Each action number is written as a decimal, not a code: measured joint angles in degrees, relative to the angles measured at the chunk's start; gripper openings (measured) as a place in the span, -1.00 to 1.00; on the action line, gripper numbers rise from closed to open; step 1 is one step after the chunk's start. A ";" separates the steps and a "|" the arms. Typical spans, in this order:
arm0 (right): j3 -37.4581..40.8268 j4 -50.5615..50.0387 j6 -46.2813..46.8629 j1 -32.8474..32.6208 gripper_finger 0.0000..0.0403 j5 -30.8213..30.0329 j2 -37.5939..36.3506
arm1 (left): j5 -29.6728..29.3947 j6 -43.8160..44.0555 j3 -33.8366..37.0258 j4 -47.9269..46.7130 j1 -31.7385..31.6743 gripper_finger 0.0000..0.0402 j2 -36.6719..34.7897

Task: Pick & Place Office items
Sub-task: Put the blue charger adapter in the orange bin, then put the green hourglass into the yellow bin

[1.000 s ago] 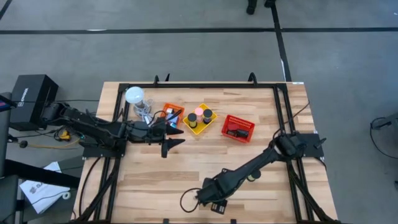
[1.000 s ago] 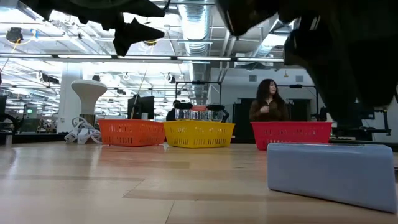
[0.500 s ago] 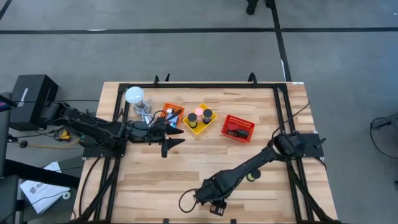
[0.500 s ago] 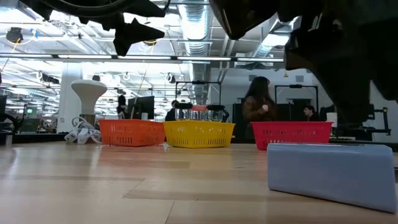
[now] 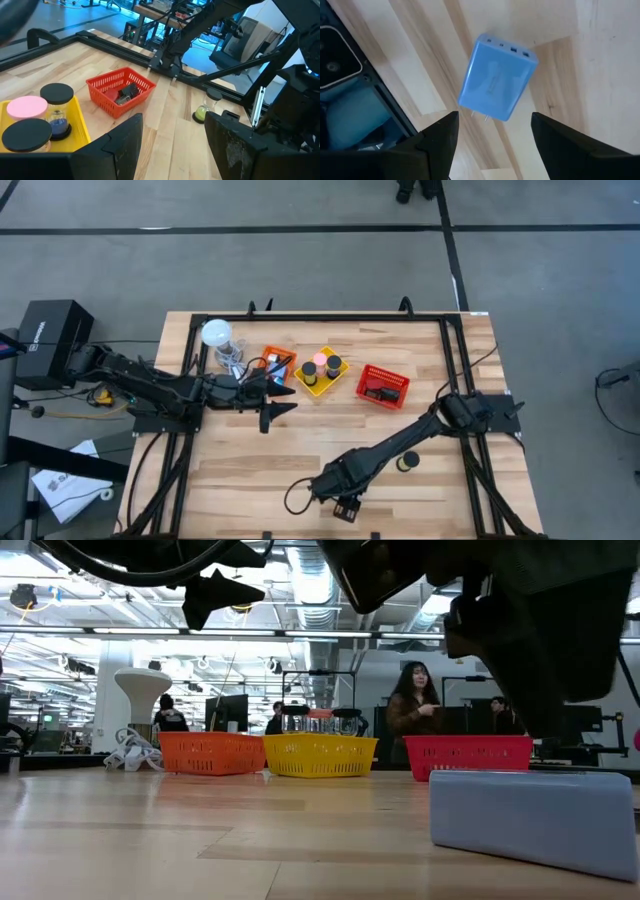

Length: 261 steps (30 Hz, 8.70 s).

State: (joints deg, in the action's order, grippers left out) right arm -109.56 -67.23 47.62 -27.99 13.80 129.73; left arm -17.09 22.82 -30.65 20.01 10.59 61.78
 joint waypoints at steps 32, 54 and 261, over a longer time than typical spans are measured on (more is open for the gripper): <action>0.37 2.74 2.09 -0.48 0.19 -2.27 0.00 | 0.01 0.14 0.00 0.68 -0.04 0.05 0.00; 0.37 2.04 7.40 -1.64 0.19 -5.46 0.00 | 0.01 0.14 -0.02 1.10 -0.04 0.05 0.00; 2.62 -22.75 -19.77 4.44 0.26 -42.38 -27.38 | -10.42 25.59 -4.81 -42.56 -19.17 -0.11 6.75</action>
State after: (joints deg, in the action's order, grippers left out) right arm -106.93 -89.97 27.86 -23.55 -28.58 102.35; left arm -27.51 48.40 -35.46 -22.55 -8.58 68.53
